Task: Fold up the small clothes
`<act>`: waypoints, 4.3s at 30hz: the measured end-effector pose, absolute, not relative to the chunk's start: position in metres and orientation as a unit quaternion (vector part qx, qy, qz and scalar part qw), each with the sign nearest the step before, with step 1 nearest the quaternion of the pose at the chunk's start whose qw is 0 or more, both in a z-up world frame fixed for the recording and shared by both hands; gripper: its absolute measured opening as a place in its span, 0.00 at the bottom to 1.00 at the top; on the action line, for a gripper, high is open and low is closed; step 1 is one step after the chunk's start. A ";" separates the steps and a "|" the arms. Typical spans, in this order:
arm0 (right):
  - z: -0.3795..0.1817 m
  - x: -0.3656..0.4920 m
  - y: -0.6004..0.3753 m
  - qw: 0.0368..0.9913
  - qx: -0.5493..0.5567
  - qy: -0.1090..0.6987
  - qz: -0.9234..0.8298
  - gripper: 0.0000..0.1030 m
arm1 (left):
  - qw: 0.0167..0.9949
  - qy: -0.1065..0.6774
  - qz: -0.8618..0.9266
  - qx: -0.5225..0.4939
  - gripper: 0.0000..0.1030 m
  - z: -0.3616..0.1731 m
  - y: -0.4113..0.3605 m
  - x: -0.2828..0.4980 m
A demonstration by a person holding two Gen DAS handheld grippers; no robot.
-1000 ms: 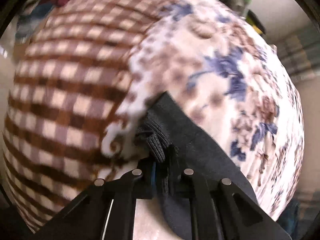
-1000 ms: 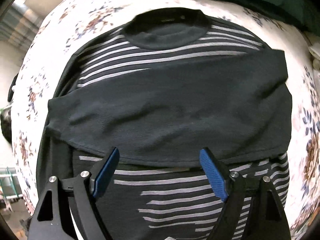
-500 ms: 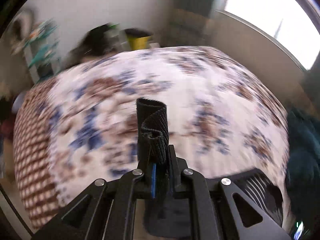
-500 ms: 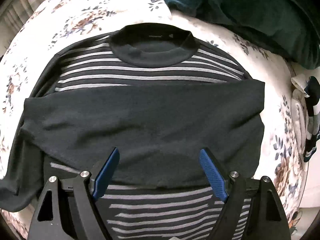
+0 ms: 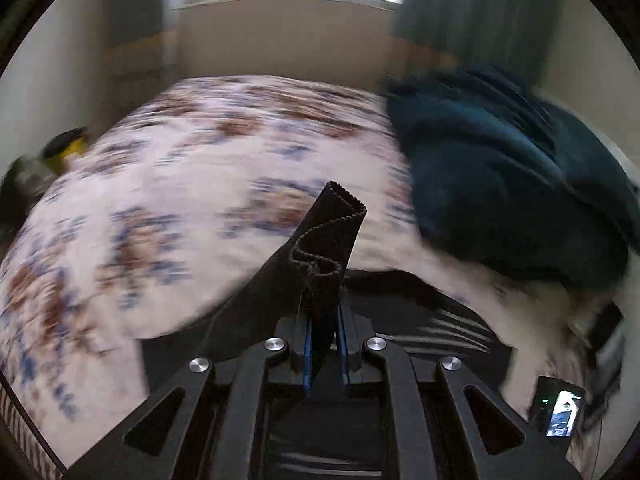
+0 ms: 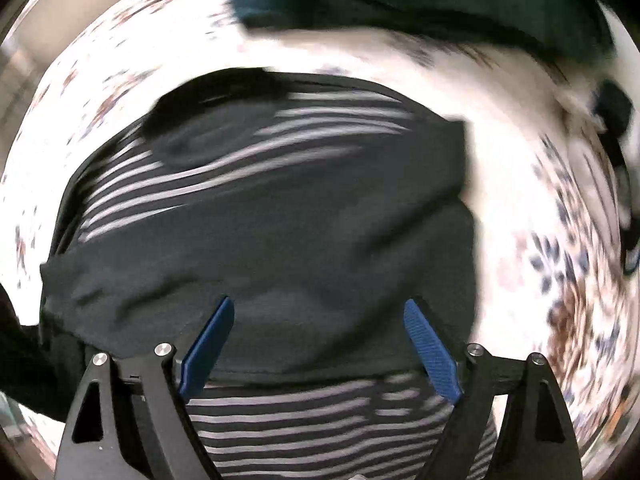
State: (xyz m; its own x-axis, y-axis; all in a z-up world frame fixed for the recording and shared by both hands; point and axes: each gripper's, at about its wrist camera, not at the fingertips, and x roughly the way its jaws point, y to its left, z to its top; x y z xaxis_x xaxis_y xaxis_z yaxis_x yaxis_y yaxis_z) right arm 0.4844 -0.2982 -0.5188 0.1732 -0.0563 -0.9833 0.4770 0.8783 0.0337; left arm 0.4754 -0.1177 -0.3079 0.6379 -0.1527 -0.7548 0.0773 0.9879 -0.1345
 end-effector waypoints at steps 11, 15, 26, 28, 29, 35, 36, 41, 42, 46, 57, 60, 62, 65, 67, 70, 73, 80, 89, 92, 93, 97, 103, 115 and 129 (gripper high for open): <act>-0.541 0.409 -0.444 0.692 0.223 0.636 -0.257 0.86 | 0.828 0.519 -0.211 0.020 0.11 -0.396 -0.302 0.446; -0.533 0.400 -0.462 0.707 0.254 0.624 -0.216 0.86 | 0.796 0.563 -0.225 0.004 0.48 -0.414 -0.295 0.442; -0.513 0.431 -0.467 0.722 0.347 0.589 -0.107 0.86 | 0.837 0.547 0.000 -0.037 0.91 -0.404 -0.085 0.460; -0.520 0.448 -0.458 0.715 0.344 0.599 -0.106 0.86 | 0.830 0.554 0.055 -0.029 0.91 -0.421 -0.049 0.472; -0.527 0.456 -0.453 0.712 0.339 0.606 -0.103 0.86 | 0.828 0.555 0.076 -0.029 0.91 -0.429 -0.035 0.477; -0.551 0.486 -0.418 0.717 0.279 0.631 -0.097 0.09 | 0.816 0.560 0.142 -0.017 0.91 -0.461 0.005 0.497; -0.547 0.482 -0.413 0.726 0.267 0.624 -0.108 0.08 | 0.814 0.562 0.146 -0.017 0.91 -0.463 0.007 0.497; -0.552 0.472 -0.409 0.696 0.204 0.674 -0.137 0.03 | 0.805 0.572 0.154 -0.030 0.91 -0.471 0.015 0.491; -0.547 0.476 -0.403 0.690 0.172 0.688 -0.144 0.03 | 0.804 0.574 0.153 -0.032 0.91 -0.473 0.016 0.489; -0.486 0.512 -0.355 0.745 0.136 0.645 -0.097 0.35 | 0.800 0.578 0.158 -0.031 0.91 -0.482 0.018 0.484; -0.520 0.705 -0.049 0.713 0.016 0.650 0.261 0.65 | 0.795 0.578 0.166 -0.074 0.91 -0.502 0.040 0.476; -0.542 0.715 -0.018 0.694 -0.043 0.662 0.279 0.06 | 0.795 0.579 0.160 -0.085 0.92 -0.506 0.044 0.476; -0.545 0.716 -0.018 0.702 -0.048 0.656 0.272 0.03 | 0.795 0.579 0.155 -0.094 0.92 -0.507 0.048 0.476; -0.547 0.722 -0.041 0.723 -0.032 0.652 0.228 0.03 | 0.795 0.579 0.149 -0.097 0.93 -0.509 0.050 0.476; -0.557 0.731 -0.059 0.724 -0.027 0.661 0.197 0.03 | 0.796 0.580 0.146 -0.094 0.93 -0.510 0.050 0.476; -0.570 0.733 -0.076 0.709 -0.021 0.682 0.178 0.03 | 0.796 0.581 0.140 -0.093 0.93 -0.508 0.051 0.477; -0.563 0.736 -0.085 0.685 0.066 0.692 0.217 0.08 | 0.795 0.583 0.138 -0.094 0.93 -0.508 0.053 0.477; -0.566 0.717 -0.125 0.676 -0.022 0.713 0.187 0.59 | 0.797 0.583 0.134 -0.087 0.93 -0.507 0.053 0.479; -0.564 0.674 -0.161 0.723 -0.077 0.671 0.147 0.03 | 0.799 0.580 0.140 -0.081 0.93 -0.509 0.051 0.479; -0.567 0.673 -0.185 0.724 -0.065 0.677 0.116 0.03 | 0.799 0.580 0.140 -0.074 0.93 -0.507 0.049 0.480; -0.571 0.672 -0.188 0.715 -0.063 0.686 0.118 0.03 | 0.799 0.580 0.142 -0.071 0.93 -0.505 0.049 0.481; -0.568 0.682 -0.208 0.698 -0.005 0.706 0.123 0.24 | 0.806 0.569 0.149 -0.065 0.92 -0.489 0.046 0.482; -0.501 0.667 -0.295 0.766 0.061 0.640 0.025 0.61 | 0.839 0.532 0.109 -0.026 0.92 -0.456 0.018 0.505; -0.518 0.509 -0.435 0.708 0.222 0.655 -0.143 0.61 | 0.806 0.566 0.166 0.054 0.93 -0.513 0.038 0.560; -0.534 0.518 -0.396 0.710 0.223 0.659 -0.107 0.61 | 0.807 0.579 0.043 0.107 1.00 -0.520 -0.043 0.545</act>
